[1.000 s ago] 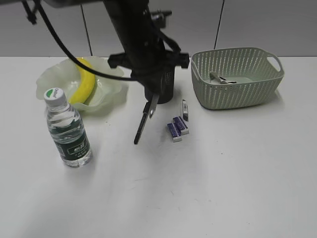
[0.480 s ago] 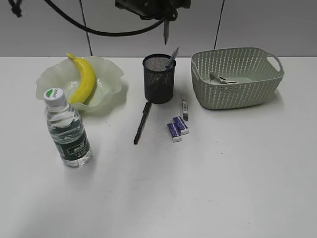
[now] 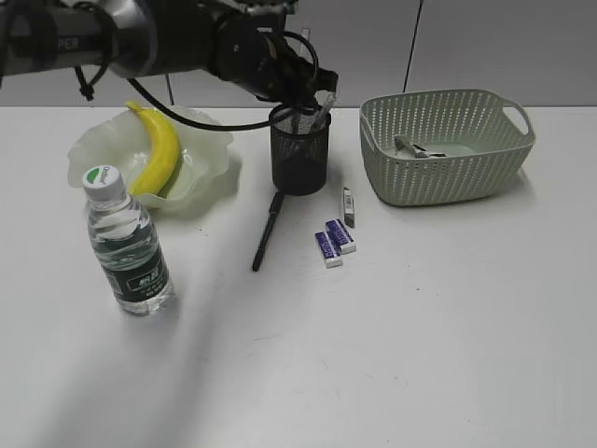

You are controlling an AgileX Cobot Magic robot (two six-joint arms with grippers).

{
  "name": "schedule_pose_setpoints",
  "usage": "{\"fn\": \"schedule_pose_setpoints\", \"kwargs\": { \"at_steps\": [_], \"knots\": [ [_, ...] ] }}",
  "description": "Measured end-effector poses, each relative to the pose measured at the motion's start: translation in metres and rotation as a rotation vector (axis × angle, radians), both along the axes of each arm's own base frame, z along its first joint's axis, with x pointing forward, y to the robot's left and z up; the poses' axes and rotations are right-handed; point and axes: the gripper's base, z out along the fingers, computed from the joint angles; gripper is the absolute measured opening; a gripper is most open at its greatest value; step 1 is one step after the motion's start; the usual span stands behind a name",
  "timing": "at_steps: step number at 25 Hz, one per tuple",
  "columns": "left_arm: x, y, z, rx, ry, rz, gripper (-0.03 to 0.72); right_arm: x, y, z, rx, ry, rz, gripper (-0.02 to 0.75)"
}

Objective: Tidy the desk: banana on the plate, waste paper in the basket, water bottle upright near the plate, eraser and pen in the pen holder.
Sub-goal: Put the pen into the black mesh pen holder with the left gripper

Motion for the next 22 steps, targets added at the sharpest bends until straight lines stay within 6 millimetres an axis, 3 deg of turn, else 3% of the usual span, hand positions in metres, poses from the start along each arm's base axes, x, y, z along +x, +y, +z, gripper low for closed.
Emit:
{"fn": "schedule_pose_setpoints", "kwargs": {
  "at_steps": [4, 9, 13, 17, 22],
  "knots": [
    [0.002, -0.001, -0.013, 0.014, 0.015, -0.002, 0.108, 0.000, 0.000, 0.000, 0.000, 0.000, 0.000, 0.426],
    [0.002, -0.002, -0.011, 0.002, 0.000, -0.005, 0.305, 0.000, 0.000, 0.000, 0.001, 0.000, 0.000, 0.426],
    [-0.001, 0.000, -0.004, 0.011, 0.026, 0.004, 0.371, 0.000, 0.000, 0.000, 0.001, 0.000, 0.000, 0.426],
    [-0.011, 0.007, 0.033, 0.017, 0.026, 0.015, 0.379, 0.000, 0.000, 0.000, 0.001, 0.000, 0.000, 0.426],
    [-0.040, 0.029, 0.106, 0.043, 0.038, 0.044, 0.379, 0.000, 0.000, 0.000, 0.001, 0.000, 0.000, 0.426]
  ]
}}
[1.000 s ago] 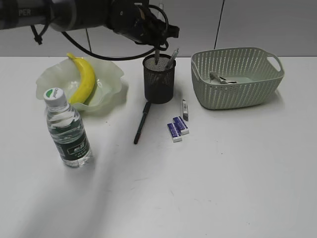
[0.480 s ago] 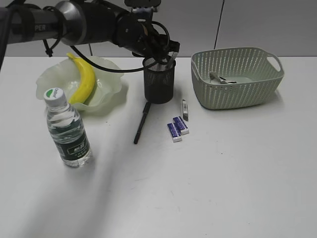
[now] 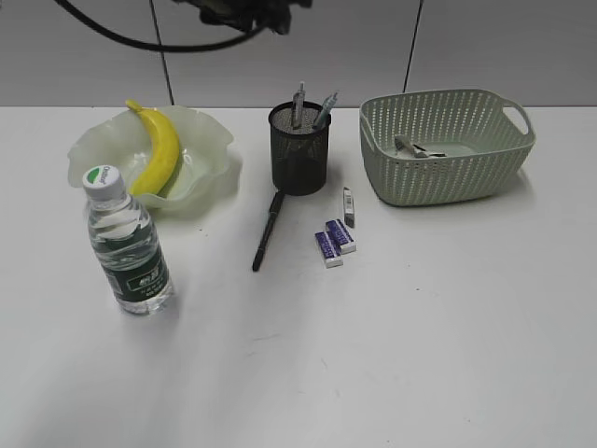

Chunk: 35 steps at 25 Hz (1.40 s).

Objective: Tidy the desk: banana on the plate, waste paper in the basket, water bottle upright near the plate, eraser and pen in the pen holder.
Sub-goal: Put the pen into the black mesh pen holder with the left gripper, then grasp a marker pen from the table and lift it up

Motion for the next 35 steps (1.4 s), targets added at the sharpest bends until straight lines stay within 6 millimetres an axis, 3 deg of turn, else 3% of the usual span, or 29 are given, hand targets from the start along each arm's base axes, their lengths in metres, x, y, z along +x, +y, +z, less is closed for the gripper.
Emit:
{"fn": "schedule_pose_setpoints", "kwargs": {
  "at_steps": [5, 11, 16, 19, 22, 27, 32, 35],
  "knots": [
    [-0.049, 0.038, 0.071, 0.091, 0.064, 0.045, 0.379, 0.000, 0.000, 0.000, -0.001, 0.000, 0.000, 0.426],
    [-0.118, 0.084, 0.141, 0.138, 0.083, 0.053, 0.372, 0.000, 0.000, 0.000, 0.000, 0.000, 0.000, 0.426],
    [-0.181, 0.123, 0.175, 0.092, 0.004, 0.043, 0.323, 0.000, 0.000, 0.000, 0.000, 0.000, 0.000, 0.426],
    [-0.220, 0.148, 0.172, 0.089, -0.004, 0.044, 0.306, 0.000, 0.000, 0.000, 0.000, 0.000, 0.000, 0.426],
    [-0.259, 0.172, 0.152, 0.102, 0.016, 0.042, 0.303, 0.000, 0.000, 0.000, 0.000, 0.000, 0.000, 0.426],
    [-0.326, 0.215, 0.100, 0.113, 0.035, 0.041, 0.302, 0.000, 0.000, 0.000, -0.001, -0.001, 0.001, 0.426],
    [-0.368, 0.240, 0.035, 0.113, 0.033, 0.035, 0.302, 0.000, 0.000, 0.000, -0.001, -0.001, 0.001, 0.426],
    [-0.387, 0.253, 0.007, 0.088, -0.008, 0.034, 0.302, 0.000, 0.000, 0.000, -0.001, -0.001, 0.001, 0.426]
  ]
}}
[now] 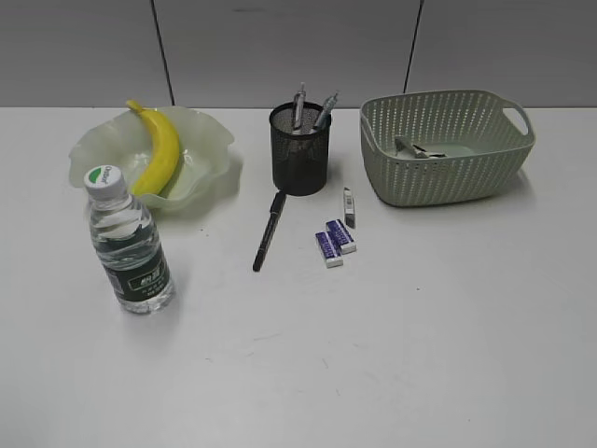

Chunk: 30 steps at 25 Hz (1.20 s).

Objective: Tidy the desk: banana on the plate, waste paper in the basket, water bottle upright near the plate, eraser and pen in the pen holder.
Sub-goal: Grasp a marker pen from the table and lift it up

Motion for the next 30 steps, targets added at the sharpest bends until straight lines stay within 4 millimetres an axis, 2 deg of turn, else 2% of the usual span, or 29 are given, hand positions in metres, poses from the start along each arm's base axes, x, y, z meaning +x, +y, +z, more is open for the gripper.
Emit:
{"fn": "schedule_pose_setpoints", "kwargs": {
  "at_steps": [3, 6, 13, 16, 19, 22, 25, 30],
  "knots": [
    [-0.015, 0.008, -0.016, -0.048, -0.056, -0.008, 0.302, 0.000, 0.000, 0.000, 0.001, 0.000, 0.000, 0.426],
    [-0.027, 0.012, -0.021, -0.123, -0.134, -0.027, 0.302, 0.000, 0.000, 0.000, 0.001, 0.000, 0.000, 0.426],
    [-0.031, 0.015, -0.024, -0.163, -0.208, -0.036, 0.302, 0.002, 0.000, 0.000, -0.013, 0.002, -0.007, 0.426],
    [-0.031, 0.015, -0.023, -0.165, -0.212, -0.036, 0.302, 0.013, 0.006, 0.009, -0.034, -0.003, -0.001, 0.426],
    [-0.032, 0.015, -0.023, -0.168, -0.219, -0.038, 0.302, 0.036, 0.021, 0.021, -0.049, -0.033, 0.030, 0.426],
    [-0.034, 0.017, -0.024, -0.176, -0.233, -0.039, 0.302, 0.069, 0.042, 0.030, -0.084, -0.012, 0.066, 0.426],
    [-0.034, 0.017, -0.024, -0.177, -0.234, -0.039, 0.302, 0.108, 0.069, 0.039, -0.125, 0.046, 0.118, 0.426],
    [-0.034, 0.017, -0.024, -0.177, -0.234, -0.039, 0.301, 0.187, 0.121, 0.048, -0.138, 0.199, 0.156, 0.426]
  ]
}}
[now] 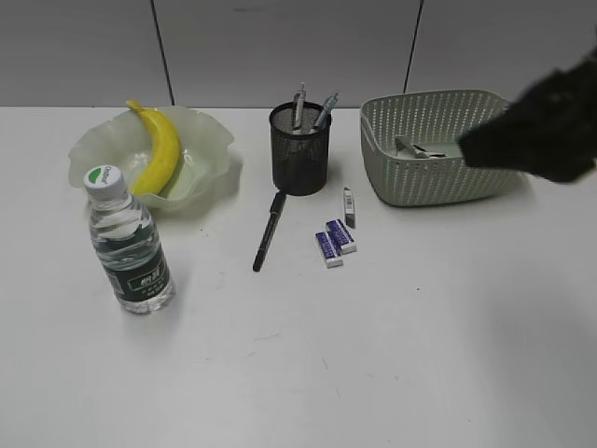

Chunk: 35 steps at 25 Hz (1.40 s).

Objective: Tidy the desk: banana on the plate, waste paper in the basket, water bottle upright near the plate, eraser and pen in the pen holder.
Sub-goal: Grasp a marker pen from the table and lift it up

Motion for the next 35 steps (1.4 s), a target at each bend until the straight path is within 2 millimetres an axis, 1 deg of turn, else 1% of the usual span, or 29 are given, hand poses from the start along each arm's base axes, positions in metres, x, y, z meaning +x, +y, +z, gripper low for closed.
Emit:
{"fn": "schedule_pose_setpoints", "kwargs": {
  "at_steps": [1, 2, 4, 5, 6, 8, 11, 12, 15, 17, 19, 22, 25, 32, 35],
  "knots": [
    [0.000, 0.000, 0.000, 0.000, 0.000, 0.000, 0.301, 0.016, 0.011, -0.002, -0.004, 0.040, 0.002, 0.426],
    [0.000, 0.000, 0.000, 0.000, 0.000, 0.000, 0.301, 0.031, 0.021, 0.001, 0.004, 0.068, 0.005, 0.426],
    [0.000, 0.000, 0.000, 0.000, 0.000, 0.000, 0.301, 0.063, 0.043, -0.001, 0.002, 0.150, 0.013, 0.426],
    [0.000, 0.000, 0.000, 0.000, 0.000, 0.000, 0.301, 0.076, 0.054, -0.007, -0.008, 0.202, 0.018, 0.426],
    [0.000, 0.000, 0.000, 0.000, 0.000, 0.000, 0.301, 0.087, 0.064, -0.006, -0.008, 0.232, 0.020, 0.426],
    [0.000, 0.000, 0.000, 0.000, 0.000, 0.000, 0.301, 0.109, 0.088, -0.013, -0.020, 0.301, 0.019, 0.426],
    [0.000, 0.000, 0.000, 0.000, 0.000, 0.000, 0.301, 0.131, 0.124, -0.027, -0.062, 0.386, -0.013, 0.426],
    [0.000, 0.000, 0.000, 0.000, 0.000, 0.000, 0.301, 0.135, 0.134, -0.032, -0.081, 0.419, -0.041, 0.426],
    [0.000, 0.000, 0.000, 0.000, 0.000, 0.000, 0.301, 0.154, 0.161, -0.057, -0.111, 0.528, -0.141, 0.426],
    [0.000, 0.000, 0.000, 0.000, 0.000, 0.000, 0.301, 0.163, 0.174, -0.075, -0.121, 0.607, -0.217, 0.426],
    [0.000, 0.000, 0.000, 0.000, 0.000, 0.000, 0.301, 0.174, 0.184, -0.094, -0.116, 0.670, -0.295, 0.426],
    [0.000, 0.000, 0.000, 0.000, 0.000, 0.000, 0.301, 0.192, 0.198, -0.123, -0.107, 0.708, -0.359, 0.426],
    [0.000, 0.000, 0.000, 0.001, 0.000, 0.000, 0.301, 0.202, 0.207, -0.149, -0.096, 0.739, -0.415, 0.426],
    [0.000, 0.000, 0.000, 0.001, 0.000, 0.000, 0.301, 0.208, 0.211, -0.203, -0.132, 0.821, -0.509, 0.426],
    [0.000, 0.000, 0.000, 0.001, 0.000, 0.000, 0.301, 0.209, 0.212, -0.219, -0.155, 0.840, -0.519, 0.426]
  ]
}}
